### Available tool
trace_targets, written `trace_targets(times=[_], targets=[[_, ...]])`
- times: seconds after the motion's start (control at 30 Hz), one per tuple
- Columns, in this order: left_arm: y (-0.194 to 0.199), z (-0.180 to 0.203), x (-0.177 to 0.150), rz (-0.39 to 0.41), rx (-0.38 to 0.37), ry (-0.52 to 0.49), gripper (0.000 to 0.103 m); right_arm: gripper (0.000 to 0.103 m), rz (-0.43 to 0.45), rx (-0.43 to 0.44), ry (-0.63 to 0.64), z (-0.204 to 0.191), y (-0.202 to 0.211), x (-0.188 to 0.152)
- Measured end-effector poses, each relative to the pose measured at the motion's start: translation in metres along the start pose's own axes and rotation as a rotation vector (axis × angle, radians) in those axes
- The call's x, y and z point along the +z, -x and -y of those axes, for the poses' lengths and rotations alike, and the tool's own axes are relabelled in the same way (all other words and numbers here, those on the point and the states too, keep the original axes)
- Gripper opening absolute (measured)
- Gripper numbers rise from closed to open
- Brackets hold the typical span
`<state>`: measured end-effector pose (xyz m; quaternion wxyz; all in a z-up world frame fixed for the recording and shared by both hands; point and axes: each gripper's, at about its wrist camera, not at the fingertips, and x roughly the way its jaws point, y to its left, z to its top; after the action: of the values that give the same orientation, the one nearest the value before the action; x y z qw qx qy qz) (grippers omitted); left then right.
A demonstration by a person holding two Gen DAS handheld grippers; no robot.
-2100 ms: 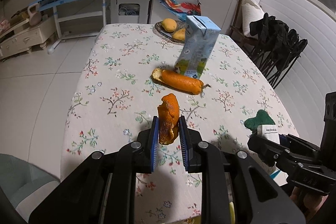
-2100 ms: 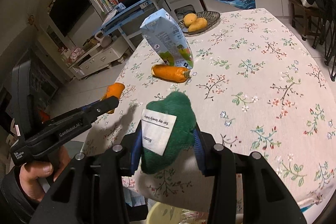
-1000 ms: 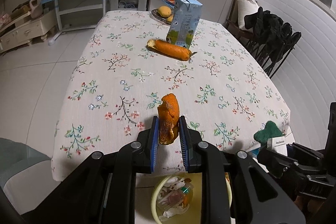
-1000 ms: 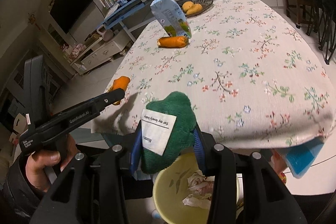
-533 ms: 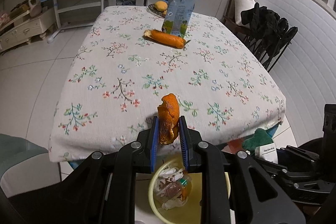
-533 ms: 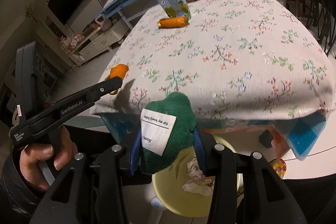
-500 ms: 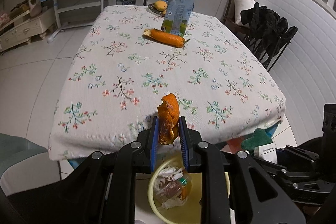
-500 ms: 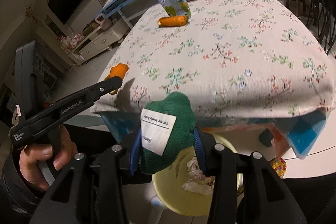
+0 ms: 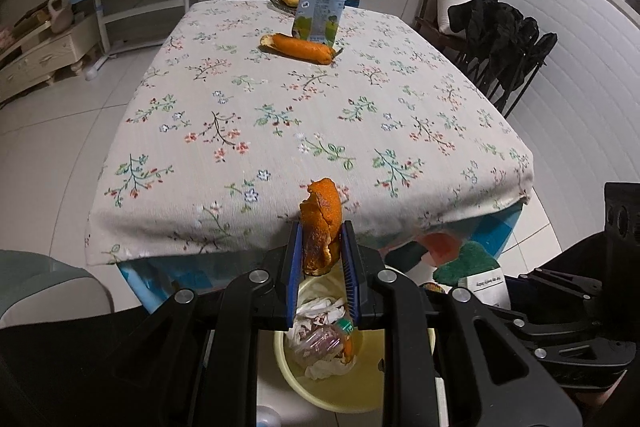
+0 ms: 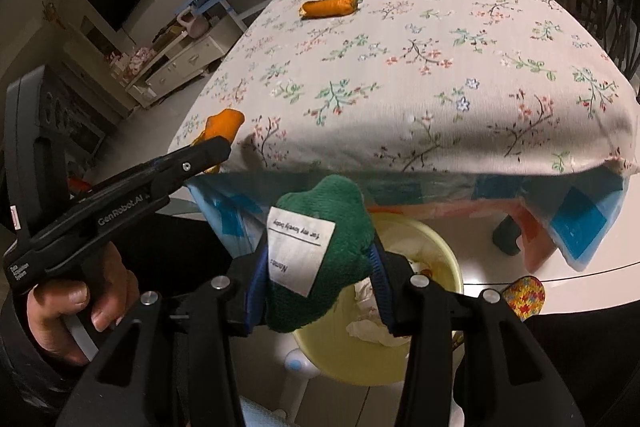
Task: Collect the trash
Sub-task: 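Open both grippers over the basin to drop the peel and green packet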
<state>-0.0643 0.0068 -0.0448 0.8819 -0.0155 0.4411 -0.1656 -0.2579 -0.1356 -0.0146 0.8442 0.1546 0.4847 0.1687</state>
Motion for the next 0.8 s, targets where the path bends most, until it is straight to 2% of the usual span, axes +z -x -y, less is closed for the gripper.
trace_targets(times=[0.37,0.8], targets=[[0.002,0.015,-0.019,-0.024,-0.005,-0.043,0.019,0.048,-0.046,-0.030,-0.003,0.002,-0.004,-0.012],[0.003,0.026,-0.031,-0.040,-0.011,-0.077,0.019,0.058,-0.060,-0.055,-0.018,0.005,-0.003,-0.017]])
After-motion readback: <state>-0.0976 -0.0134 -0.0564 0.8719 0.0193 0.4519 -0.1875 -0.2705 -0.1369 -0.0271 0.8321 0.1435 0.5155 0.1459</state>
